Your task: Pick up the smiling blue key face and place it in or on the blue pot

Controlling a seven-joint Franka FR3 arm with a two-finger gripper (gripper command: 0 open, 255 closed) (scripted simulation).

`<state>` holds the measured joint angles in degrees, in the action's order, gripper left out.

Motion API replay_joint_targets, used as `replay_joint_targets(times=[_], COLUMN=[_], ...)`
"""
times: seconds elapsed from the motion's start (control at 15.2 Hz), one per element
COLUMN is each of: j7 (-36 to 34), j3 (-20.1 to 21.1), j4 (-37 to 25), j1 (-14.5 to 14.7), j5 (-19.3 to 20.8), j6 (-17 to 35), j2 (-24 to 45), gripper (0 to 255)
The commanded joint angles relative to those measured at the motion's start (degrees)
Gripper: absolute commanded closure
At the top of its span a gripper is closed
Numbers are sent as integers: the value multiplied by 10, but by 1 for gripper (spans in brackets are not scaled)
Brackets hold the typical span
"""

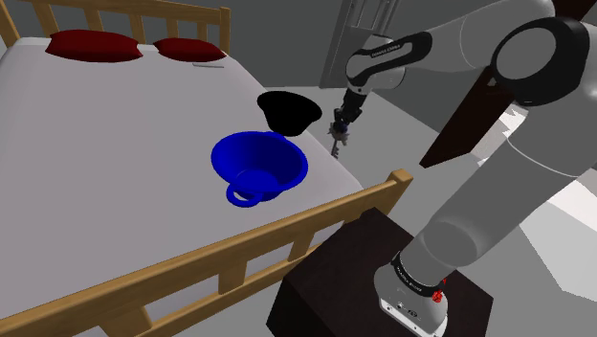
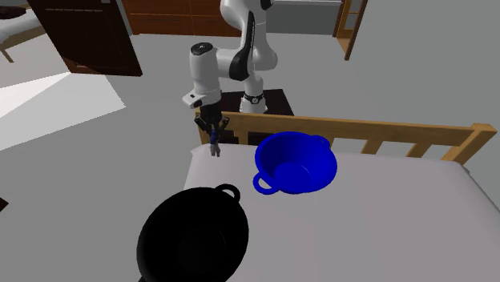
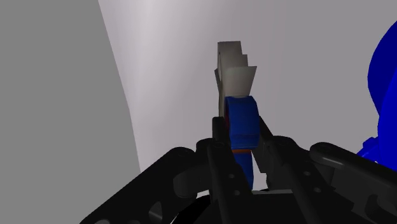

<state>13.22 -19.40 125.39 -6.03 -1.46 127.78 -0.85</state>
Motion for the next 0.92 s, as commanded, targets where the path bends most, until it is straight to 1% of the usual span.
replay_joint_targets(times=[0.0, 0.86], j7=[-4, -16], j3=[1, 4], j4=[-9, -75], j1=[1, 1], j5=[4, 18], j6=[-18, -116], j2=[-9, -43], gripper=[255, 255])
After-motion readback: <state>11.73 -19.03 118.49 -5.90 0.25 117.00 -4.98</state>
